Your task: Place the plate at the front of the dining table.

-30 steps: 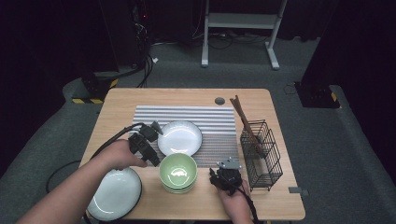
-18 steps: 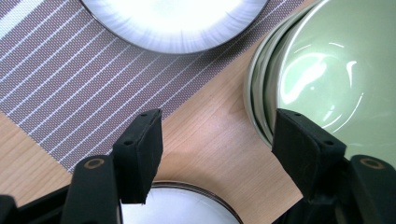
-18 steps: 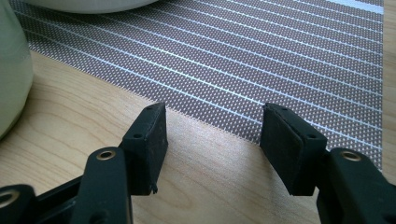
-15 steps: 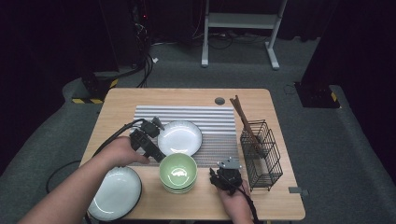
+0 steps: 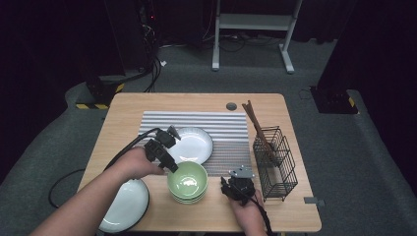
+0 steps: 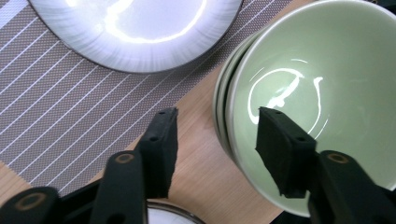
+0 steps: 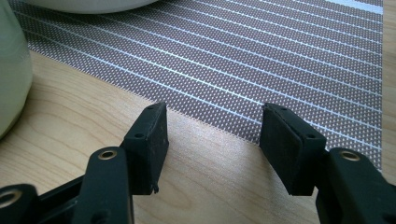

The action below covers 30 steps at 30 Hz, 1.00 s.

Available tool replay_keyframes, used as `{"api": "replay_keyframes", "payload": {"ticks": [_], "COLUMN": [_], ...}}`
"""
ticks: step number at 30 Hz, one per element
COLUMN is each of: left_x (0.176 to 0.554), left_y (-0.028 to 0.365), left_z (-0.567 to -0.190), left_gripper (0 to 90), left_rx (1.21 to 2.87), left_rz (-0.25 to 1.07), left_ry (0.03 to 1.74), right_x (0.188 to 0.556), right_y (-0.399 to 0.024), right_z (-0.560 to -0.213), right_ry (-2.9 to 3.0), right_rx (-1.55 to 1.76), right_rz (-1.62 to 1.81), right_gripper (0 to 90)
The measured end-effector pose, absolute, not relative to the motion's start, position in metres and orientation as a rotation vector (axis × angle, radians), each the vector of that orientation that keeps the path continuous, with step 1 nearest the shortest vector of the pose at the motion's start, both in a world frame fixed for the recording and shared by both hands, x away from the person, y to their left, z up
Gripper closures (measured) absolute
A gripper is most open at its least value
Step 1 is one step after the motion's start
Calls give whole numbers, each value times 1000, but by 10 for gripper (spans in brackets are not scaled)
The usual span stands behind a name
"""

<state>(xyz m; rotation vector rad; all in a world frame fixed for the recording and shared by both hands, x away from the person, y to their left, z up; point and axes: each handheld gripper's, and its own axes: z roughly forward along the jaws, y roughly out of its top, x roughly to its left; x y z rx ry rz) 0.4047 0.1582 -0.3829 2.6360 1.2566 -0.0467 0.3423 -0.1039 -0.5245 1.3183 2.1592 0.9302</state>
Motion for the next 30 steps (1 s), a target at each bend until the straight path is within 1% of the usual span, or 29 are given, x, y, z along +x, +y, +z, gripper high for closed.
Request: {"api": "replay_keyframes", "payload": {"ticks": [3,7,12,16,23,30], "left_x": [405,405,402,402,400,398], "left_y": [156,152,148,146,144,143], "left_z": [-384,-387,-390,-390,-389,-389], "left_gripper": [575,648,705,785,834,844], "left_rx": [2630,2646,2665,2667,2669,2667], "left_rz": [-42,-40,-22,26,44,64], "left_ry": [1254,1249,1223,1221,1191,1179], "right_x": [342,342,343,343,343,343], "right_y": [-104,-104,-104,-104,-104,-104], "right_z": [-525,-524,-524,-524,-524,-524], "right_ry": [2159,2159,2161,2160,2159,2159], "right_rx": [1316,1317,1315,1315,1316,1317], "right_rz": [930,930,930,928,927,927], "right_gripper": [417,417,423,423,424,425]}}
